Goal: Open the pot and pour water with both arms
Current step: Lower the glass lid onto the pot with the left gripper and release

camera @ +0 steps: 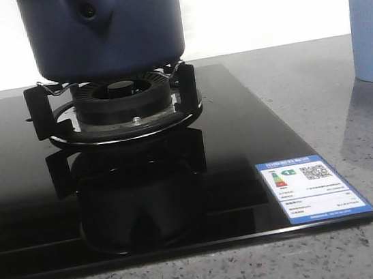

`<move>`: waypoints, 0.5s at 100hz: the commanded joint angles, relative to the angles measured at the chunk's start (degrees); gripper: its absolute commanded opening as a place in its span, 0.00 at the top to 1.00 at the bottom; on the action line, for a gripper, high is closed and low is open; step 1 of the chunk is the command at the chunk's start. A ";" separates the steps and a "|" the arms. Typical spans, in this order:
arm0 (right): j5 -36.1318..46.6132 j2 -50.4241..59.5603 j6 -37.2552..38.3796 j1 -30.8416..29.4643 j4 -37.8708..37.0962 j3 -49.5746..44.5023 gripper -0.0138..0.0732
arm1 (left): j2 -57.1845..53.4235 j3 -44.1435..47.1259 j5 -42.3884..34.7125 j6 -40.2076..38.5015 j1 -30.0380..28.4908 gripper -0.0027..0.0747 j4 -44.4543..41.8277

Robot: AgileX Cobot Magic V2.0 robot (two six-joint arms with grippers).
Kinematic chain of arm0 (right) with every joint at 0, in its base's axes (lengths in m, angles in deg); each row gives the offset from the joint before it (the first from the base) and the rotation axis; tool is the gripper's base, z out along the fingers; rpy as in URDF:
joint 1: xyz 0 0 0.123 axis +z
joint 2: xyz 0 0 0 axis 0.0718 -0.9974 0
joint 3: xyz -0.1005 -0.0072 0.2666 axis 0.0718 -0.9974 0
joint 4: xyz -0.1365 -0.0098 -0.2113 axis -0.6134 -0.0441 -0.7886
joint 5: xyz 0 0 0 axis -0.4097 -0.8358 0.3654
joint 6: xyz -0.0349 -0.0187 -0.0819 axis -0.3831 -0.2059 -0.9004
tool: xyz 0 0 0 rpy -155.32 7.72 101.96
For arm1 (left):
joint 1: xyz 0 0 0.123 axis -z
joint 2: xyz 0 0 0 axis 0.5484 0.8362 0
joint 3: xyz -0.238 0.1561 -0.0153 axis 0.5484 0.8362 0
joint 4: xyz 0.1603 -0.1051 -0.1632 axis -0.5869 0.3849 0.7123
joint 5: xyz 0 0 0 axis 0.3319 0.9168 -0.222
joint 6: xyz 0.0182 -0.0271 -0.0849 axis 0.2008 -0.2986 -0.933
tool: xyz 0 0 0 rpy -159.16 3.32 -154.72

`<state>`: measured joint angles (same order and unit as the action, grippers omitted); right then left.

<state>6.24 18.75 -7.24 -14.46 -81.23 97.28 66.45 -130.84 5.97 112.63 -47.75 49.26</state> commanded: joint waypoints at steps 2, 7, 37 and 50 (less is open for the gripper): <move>4.07 1.32 0.17 -0.22 1.76 -0.32 0.92 | -5.55 6.93 -10.97 -0.38 3.10 0.99 -0.99; 4.23 2.41 -0.11 -0.22 1.76 -1.73 0.92 | -8.87 12.30 -15.86 0.06 5.26 0.99 -2.22; 4.00 10.90 -5.31 -0.22 2.74 -13.76 0.92 | -30.36 41.28 -26.77 2.05 10.68 0.99 2.91; 3.88 11.28 -5.52 -0.22 2.74 -15.56 0.92 | -35.94 47.59 -26.21 2.05 10.68 0.99 6.44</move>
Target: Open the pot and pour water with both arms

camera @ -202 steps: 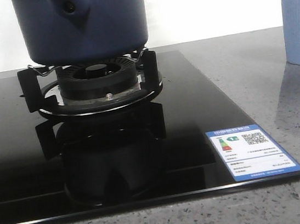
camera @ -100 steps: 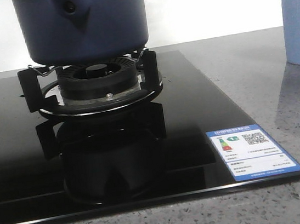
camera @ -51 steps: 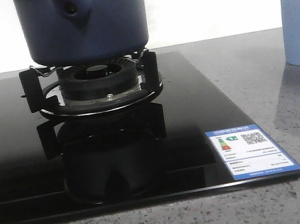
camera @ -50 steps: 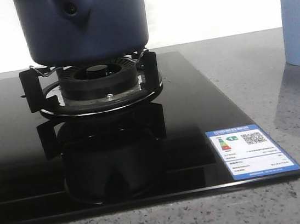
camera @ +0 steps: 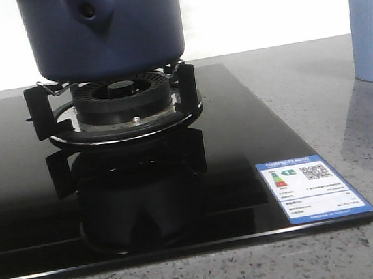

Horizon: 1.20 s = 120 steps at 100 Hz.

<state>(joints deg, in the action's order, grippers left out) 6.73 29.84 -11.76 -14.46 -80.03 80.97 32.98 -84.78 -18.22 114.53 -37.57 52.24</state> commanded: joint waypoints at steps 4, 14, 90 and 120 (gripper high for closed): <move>3.39 0.18 -0.99 -0.22 1.53 0.51 0.92 | -3.40 2.48 -1.71 0.15 0.49 0.99 3.77; 3.91 0.18 -0.99 -0.22 1.43 0.51 0.92 | -4.30 3.48 -0.78 0.15 0.49 0.99 3.89; 3.79 0.18 -0.99 0.95 1.32 0.51 0.92 | -4.30 3.48 -0.76 0.15 0.49 0.99 4.58; 3.79 0.18 -0.99 0.95 1.32 0.51 0.92 | -4.30 3.76 -1.50 0.15 0.49 0.99 4.58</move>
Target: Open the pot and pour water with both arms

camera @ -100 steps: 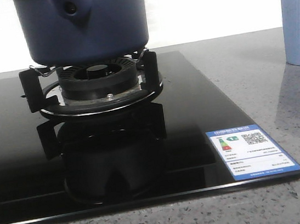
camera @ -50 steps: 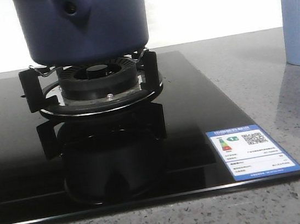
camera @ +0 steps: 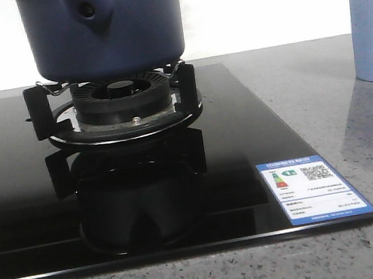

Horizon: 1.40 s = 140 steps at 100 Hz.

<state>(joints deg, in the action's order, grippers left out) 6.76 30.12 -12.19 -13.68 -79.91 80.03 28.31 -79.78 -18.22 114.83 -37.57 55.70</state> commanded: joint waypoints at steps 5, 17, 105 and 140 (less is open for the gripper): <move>3.76 -0.09 -0.56 0.17 1.21 1.46 0.92 | -0.04 -0.73 -1.39 -0.15 0.49 0.99 -0.80; 3.76 -0.09 -0.56 0.17 1.21 1.46 0.92 | -3.74 1.20 0.52 -17.01 0.49 0.99 -24.45; 3.76 -0.09 -0.56 0.17 1.21 1.46 0.92 | -19.41 19.08 -9.24 -61.63 0.60 0.99 -65.75; 3.76 -0.09 -0.56 0.17 1.21 1.46 0.92 | -19.41 19.08 -9.24 -61.63 0.60 0.99 -65.75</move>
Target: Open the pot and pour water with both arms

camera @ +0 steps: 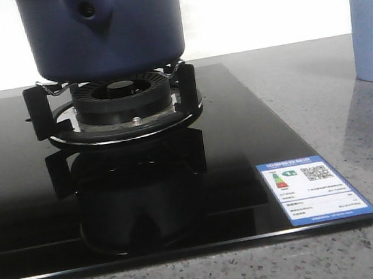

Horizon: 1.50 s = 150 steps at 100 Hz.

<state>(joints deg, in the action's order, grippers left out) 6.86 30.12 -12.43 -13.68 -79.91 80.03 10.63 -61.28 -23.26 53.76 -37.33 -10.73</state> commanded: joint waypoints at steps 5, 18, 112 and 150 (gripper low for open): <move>3.66 -0.09 -0.33 0.17 1.21 1.46 0.92 | -1.73 0.58 -4.19 -0.56 0.36 0.99 0.68; 3.66 -0.09 -0.33 0.17 1.21 1.46 0.92 | -1.73 0.58 -4.19 -0.56 0.36 0.99 0.68; -16.89 21.03 -36.90 13.57 41.79 -8.45 0.92 | -1.73 0.58 -4.19 -0.56 0.36 0.99 0.68; -28.19 33.06 -36.90 13.64 41.11 -10.63 0.92 | -1.63 0.58 -4.19 -0.56 0.36 0.99 0.68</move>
<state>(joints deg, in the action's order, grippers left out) -24.23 62.06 -48.53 -0.04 -38.59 70.82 10.63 -61.28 -23.18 53.67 -37.33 -10.60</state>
